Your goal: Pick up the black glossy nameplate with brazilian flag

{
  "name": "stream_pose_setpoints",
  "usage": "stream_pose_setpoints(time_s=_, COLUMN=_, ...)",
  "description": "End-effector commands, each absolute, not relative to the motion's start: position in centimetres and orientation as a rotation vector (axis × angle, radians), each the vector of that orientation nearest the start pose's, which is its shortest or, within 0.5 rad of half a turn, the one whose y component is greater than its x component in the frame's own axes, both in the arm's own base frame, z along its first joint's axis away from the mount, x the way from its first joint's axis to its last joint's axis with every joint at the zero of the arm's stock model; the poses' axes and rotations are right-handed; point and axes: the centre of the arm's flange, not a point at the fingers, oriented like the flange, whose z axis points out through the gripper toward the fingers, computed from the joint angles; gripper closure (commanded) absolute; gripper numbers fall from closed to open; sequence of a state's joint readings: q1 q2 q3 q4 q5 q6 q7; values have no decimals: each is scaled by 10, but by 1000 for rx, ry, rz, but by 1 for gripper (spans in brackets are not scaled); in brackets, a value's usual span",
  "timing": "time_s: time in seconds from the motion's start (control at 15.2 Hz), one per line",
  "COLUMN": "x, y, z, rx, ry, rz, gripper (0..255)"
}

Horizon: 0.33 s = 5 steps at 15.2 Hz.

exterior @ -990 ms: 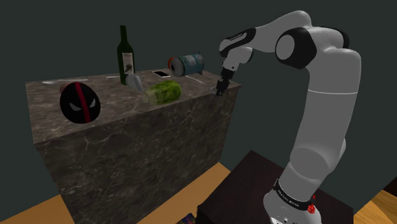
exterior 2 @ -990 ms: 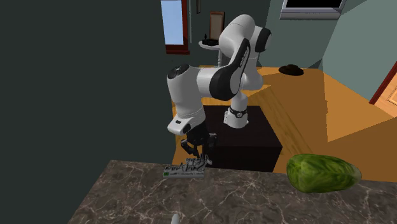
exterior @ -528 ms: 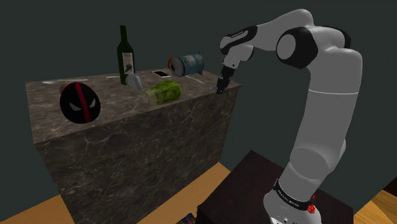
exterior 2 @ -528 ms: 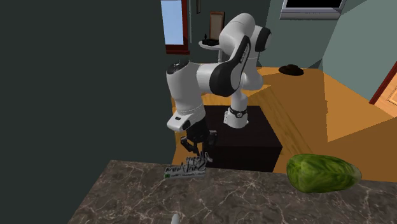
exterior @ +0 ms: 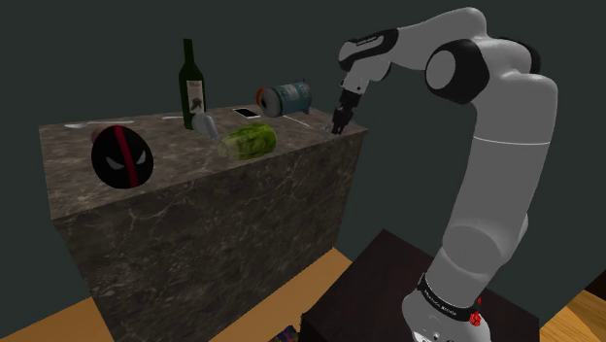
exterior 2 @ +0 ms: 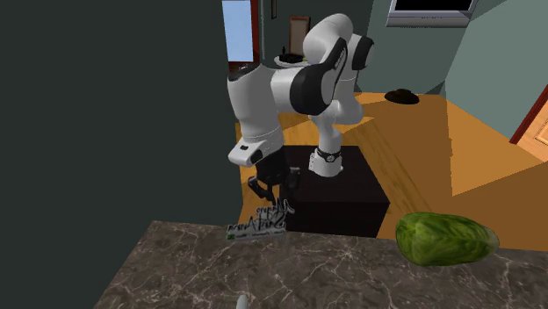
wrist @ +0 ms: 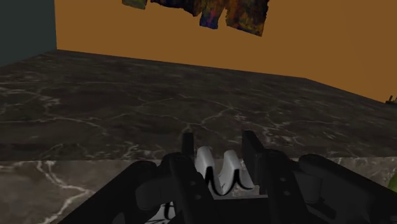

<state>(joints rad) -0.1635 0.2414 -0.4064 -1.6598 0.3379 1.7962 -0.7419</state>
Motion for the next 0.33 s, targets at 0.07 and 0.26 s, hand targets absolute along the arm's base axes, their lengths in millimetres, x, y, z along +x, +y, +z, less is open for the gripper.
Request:
stream_pose_setpoints(time_s=0.07, x=548, y=-295, z=488, rx=-2904, ry=-129, rz=-111, gripper=255)
stream_pose_setpoints(time_s=0.26, x=548, y=-295, z=494, rx=-2904, ry=-129, rz=-111, gripper=255)
